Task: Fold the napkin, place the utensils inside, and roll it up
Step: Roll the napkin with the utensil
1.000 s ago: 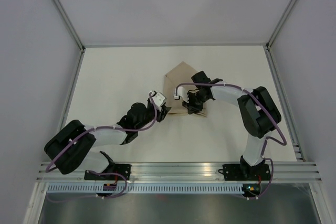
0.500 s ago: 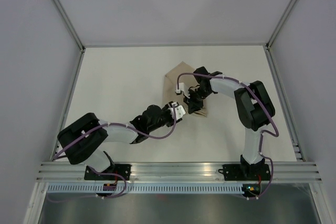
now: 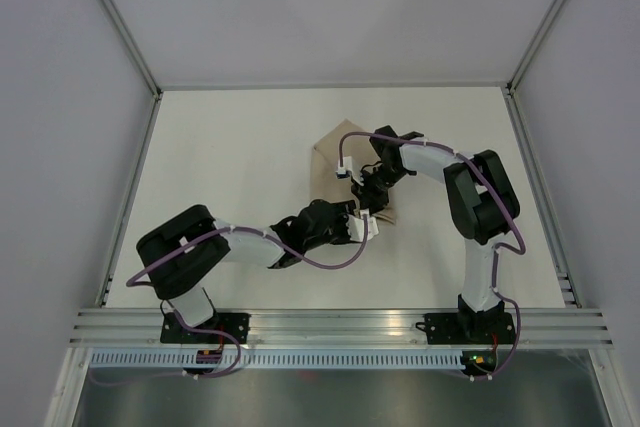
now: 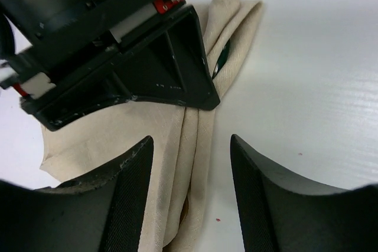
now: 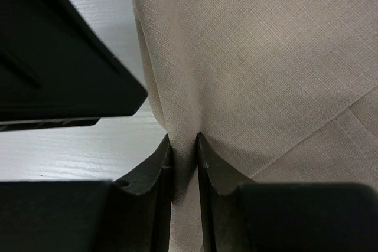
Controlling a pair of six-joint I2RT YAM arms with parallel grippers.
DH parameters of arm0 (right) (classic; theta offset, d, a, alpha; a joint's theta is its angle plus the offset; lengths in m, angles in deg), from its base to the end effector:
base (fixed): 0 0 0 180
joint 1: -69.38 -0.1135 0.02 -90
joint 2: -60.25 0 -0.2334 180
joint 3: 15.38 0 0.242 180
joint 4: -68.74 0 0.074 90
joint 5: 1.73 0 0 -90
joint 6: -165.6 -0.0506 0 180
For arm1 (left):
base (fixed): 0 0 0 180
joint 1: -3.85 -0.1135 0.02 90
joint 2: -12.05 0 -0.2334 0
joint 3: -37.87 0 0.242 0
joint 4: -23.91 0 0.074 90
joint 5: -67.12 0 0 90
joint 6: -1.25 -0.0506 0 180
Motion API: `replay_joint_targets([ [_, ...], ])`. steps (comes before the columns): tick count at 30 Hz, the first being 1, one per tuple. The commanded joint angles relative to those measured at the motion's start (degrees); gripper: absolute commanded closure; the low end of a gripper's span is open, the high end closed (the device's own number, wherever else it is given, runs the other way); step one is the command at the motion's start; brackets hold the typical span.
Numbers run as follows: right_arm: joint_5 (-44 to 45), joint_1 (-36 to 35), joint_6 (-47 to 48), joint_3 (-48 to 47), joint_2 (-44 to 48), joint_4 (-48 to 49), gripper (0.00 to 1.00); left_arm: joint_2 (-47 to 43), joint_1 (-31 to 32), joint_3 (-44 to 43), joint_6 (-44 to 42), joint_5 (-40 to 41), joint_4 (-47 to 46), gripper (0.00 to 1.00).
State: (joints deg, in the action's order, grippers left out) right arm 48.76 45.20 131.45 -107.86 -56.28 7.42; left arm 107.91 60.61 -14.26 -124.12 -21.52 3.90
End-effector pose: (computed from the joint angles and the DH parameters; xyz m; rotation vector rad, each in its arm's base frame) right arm 0.3101 0.1745 0.1110 -1.7885 2.0686 0.9145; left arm 0.1834 -0.2777 0.1283 1.4232 1.3926 -0.2180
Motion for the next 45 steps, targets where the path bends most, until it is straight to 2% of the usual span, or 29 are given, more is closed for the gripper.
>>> replay_joint_targets([
  [1, 6.6, 0.1, 2.4, 3.6, -6.4, -7.9, 0.82, 1.6, 0.3, -1.9, -6.8, 2.4, 1.0, 0.39],
  [17, 7.2, 0.4, 2.7, 1.2, -8.5, -9.6, 0.82, 7.1, 0.2, -4.3, -16.1, 4.9, 3.1, 0.34],
  [25, 7.3, 0.4, 2.9, 0.3, -9.2, -9.9, 0.83, 8.9, 0.0, -7.7, -17.6, 3.9, 11.8, 0.36],
  [30, 7.4, 0.4, 3.1, -3.0, -11.0, -12.0, 0.83, 10.4, 0.1, -10.6, -16.3, 1.2, 19.1, 0.49],
  [38, 6.3, 0.4, 2.7, -4.1, -10.8, -12.5, 0.83, 11.9, 0.0, -12.8, -14.5, -1.1, 23.8, 0.84],
  [41, 6.0, 0.4, 2.4, -4.1, -10.3, -12.5, 0.8, 12.3, -0.2, -15.4, -12.6, -4.1, 27.3, 0.94],
  [45, 5.8, 0.5, 1.2, -2.9, -7.3, -11.1, 0.66, 11.5, -0.4, -15.7, -10.2, -6.3, 28.3, 0.98],
])
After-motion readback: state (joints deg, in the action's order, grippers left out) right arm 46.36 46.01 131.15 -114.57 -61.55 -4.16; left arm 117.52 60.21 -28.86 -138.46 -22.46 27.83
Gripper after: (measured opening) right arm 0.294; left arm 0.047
